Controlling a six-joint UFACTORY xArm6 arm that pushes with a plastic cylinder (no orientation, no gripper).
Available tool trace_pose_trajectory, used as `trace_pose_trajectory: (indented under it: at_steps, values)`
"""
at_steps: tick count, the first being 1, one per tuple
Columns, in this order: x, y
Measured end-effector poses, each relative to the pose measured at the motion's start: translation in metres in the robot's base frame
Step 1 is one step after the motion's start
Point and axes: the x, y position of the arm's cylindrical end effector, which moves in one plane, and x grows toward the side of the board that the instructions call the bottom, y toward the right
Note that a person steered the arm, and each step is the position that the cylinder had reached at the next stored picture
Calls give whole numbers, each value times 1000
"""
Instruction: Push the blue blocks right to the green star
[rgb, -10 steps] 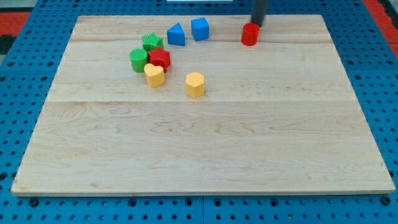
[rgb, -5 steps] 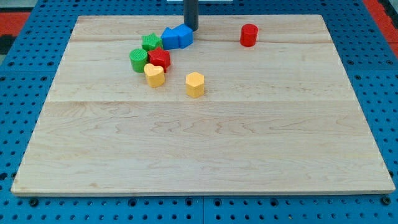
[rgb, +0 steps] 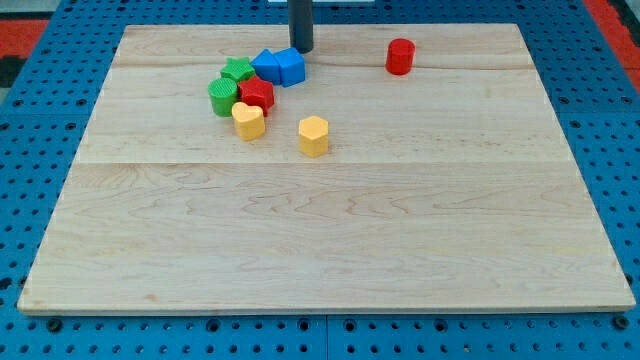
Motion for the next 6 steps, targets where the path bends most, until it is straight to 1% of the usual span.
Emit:
trace_pose_trajectory:
  at_steps: [1, 2, 3, 4, 5, 6]
  values:
    - [19, 2]
    - [16, 26]
    - [-8, -17]
    - [-15, -72]
    - [6, -49]
    - [15, -27]
